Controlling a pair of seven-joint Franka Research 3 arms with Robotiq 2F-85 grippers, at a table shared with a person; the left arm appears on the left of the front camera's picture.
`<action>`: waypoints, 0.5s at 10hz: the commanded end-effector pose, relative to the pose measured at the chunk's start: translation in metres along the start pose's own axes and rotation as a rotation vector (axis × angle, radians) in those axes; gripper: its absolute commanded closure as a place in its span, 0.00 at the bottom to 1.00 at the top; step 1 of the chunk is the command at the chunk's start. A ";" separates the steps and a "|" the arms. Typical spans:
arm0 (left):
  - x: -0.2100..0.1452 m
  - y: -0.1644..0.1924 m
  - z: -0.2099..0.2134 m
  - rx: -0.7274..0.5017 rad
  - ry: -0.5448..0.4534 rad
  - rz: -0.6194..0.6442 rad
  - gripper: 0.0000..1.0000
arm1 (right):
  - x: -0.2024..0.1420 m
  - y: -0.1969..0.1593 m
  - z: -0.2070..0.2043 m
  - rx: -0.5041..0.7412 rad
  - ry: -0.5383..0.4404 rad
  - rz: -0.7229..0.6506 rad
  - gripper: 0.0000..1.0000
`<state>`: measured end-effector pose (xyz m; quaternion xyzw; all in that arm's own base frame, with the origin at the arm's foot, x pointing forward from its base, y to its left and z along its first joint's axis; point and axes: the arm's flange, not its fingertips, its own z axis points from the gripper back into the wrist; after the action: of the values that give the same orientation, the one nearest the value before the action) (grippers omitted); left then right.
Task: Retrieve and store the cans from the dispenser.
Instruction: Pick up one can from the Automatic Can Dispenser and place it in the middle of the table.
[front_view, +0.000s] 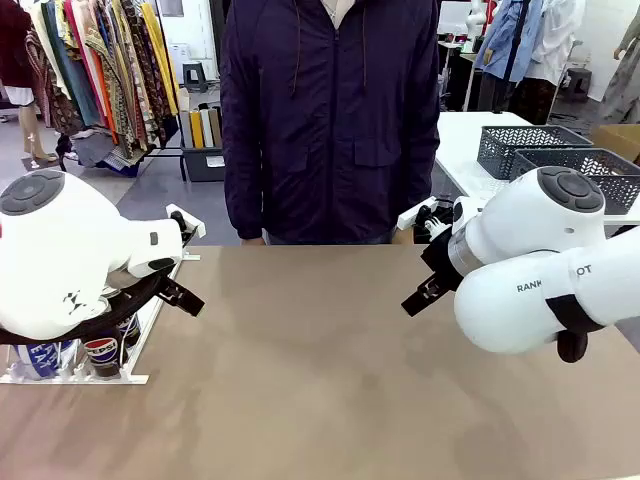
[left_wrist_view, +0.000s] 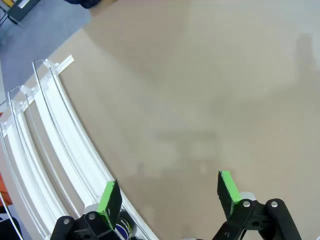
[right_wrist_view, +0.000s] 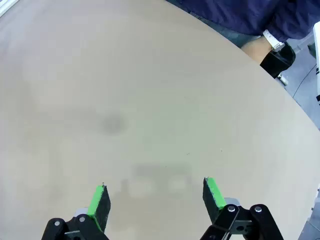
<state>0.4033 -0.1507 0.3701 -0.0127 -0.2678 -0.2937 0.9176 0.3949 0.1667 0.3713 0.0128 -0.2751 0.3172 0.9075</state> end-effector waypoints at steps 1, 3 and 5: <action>0.000 0.000 0.000 0.000 0.000 0.000 0.00 | 0.000 0.000 0.000 0.000 0.000 0.000 0.00; 0.000 0.000 0.000 0.000 0.000 0.000 0.00 | 0.000 0.000 0.000 0.000 0.000 0.000 0.00; 0.000 0.000 0.000 0.000 0.000 0.000 0.00 | 0.000 0.000 0.000 0.000 0.000 0.000 0.00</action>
<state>0.4034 -0.1507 0.3701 -0.0129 -0.2677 -0.2932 0.9177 0.3949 0.1668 0.3713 0.0127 -0.2751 0.3172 0.9075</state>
